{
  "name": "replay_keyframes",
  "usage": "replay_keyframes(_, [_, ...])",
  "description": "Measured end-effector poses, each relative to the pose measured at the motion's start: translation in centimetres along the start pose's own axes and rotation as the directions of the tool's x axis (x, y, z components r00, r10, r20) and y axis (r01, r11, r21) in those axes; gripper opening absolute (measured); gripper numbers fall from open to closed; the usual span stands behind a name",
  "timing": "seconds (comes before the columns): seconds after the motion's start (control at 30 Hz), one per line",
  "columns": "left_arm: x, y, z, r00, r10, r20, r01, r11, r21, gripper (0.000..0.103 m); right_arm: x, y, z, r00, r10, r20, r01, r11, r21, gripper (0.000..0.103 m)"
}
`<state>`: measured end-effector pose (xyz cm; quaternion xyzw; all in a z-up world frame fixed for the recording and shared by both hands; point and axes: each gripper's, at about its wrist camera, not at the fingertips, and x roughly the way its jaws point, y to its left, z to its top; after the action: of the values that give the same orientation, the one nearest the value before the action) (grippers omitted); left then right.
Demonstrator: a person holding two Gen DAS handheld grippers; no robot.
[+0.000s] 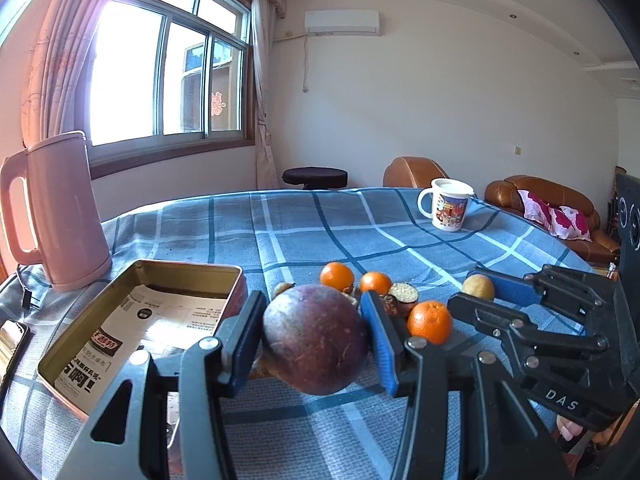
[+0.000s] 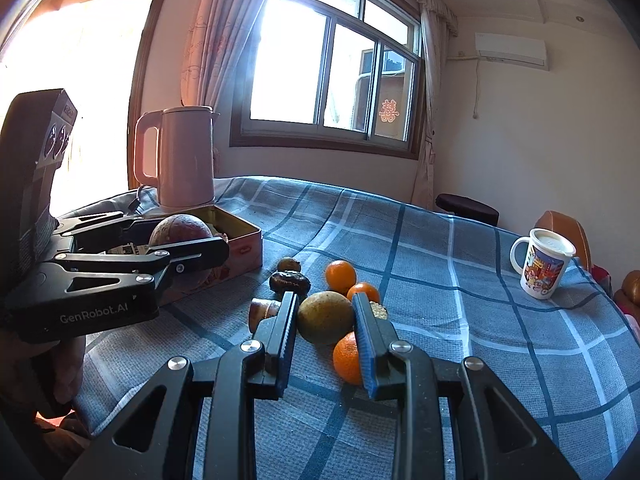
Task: Organize fruits
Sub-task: 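Carry the purple fruit in the left tool while the right tool carries the yellow fruit over the tin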
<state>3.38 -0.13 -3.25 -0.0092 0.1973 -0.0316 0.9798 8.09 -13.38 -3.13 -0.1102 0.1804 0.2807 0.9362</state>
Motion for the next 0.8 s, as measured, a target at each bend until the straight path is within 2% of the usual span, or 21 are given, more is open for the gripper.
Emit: replay_keyframes(0.8, [-1.1,4.4,1.2,0.993,0.113,0.021,-0.112,0.993,-0.041,0.051,2.1,3.5,5.2,0.996,0.080,0.042,-0.074,0.990,-0.121,0.029])
